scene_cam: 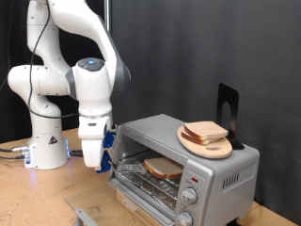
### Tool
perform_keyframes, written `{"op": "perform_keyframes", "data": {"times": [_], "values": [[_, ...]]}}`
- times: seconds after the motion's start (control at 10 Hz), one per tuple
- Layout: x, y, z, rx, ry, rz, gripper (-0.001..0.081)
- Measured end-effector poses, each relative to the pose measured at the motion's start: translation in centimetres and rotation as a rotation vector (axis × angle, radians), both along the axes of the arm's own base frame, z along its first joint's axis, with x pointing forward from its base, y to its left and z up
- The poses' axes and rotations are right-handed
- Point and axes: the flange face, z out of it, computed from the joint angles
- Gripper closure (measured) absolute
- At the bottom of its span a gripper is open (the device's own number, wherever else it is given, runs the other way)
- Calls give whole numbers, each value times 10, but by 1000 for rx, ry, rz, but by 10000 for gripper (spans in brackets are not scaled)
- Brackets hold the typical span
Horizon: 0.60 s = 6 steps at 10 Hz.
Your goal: Make a piece of toast with the oven
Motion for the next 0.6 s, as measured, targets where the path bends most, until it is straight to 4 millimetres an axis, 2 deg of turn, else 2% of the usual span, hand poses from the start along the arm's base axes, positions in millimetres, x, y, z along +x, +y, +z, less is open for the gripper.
{"op": "perform_keyframes", "data": {"times": [0.2,0.6], "values": [[-3,-4,-2,0,-4,27,315],[-14,-47,-2,16,-20,60,315]]}}
